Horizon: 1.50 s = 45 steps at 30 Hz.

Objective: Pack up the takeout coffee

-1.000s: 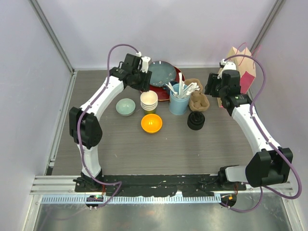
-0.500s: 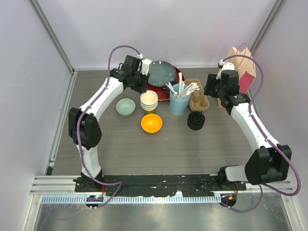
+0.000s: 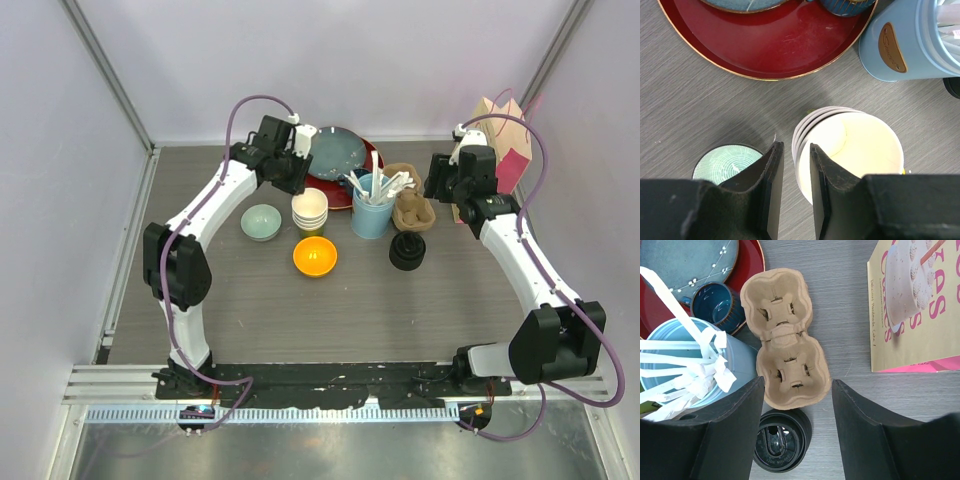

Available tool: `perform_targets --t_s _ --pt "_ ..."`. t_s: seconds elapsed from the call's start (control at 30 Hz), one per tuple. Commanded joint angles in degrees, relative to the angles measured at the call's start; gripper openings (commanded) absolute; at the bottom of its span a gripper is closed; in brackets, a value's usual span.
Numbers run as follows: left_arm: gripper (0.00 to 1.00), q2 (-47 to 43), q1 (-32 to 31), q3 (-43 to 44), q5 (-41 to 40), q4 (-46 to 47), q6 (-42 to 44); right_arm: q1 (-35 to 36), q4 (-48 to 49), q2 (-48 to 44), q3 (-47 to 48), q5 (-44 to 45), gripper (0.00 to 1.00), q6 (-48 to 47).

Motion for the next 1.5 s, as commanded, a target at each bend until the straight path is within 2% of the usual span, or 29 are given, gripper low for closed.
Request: perform_targets --t_s 0.0,0.4,0.53,0.67,0.83,1.47 --pt "0.31 0.20 -0.34 1.25 1.60 -1.02 1.25 0.29 1.69 -0.20 0.29 -0.60 0.62 -0.54" --pt "0.23 0.28 -0.34 0.89 1.51 -1.11 2.48 0.29 1.69 -0.11 0.12 -0.69 0.62 -0.72" --pt "0.16 0.55 -0.34 1.51 1.25 -1.64 2.65 0.29 1.78 -0.29 -0.15 -0.96 0.62 -0.63" --pt "0.13 0.55 -0.34 1.16 0.89 -1.73 3.09 0.38 1.69 -0.46 -0.23 -0.78 0.62 -0.72" --pt "0.00 0.81 -0.43 1.42 0.81 -2.52 3.45 0.55 1.78 -0.90 -0.32 -0.87 0.62 -0.72" --pt "0.00 -3.32 -0.34 5.02 3.61 -4.10 -4.29 1.26 1.08 -2.40 0.03 -0.43 0.62 -1.07"
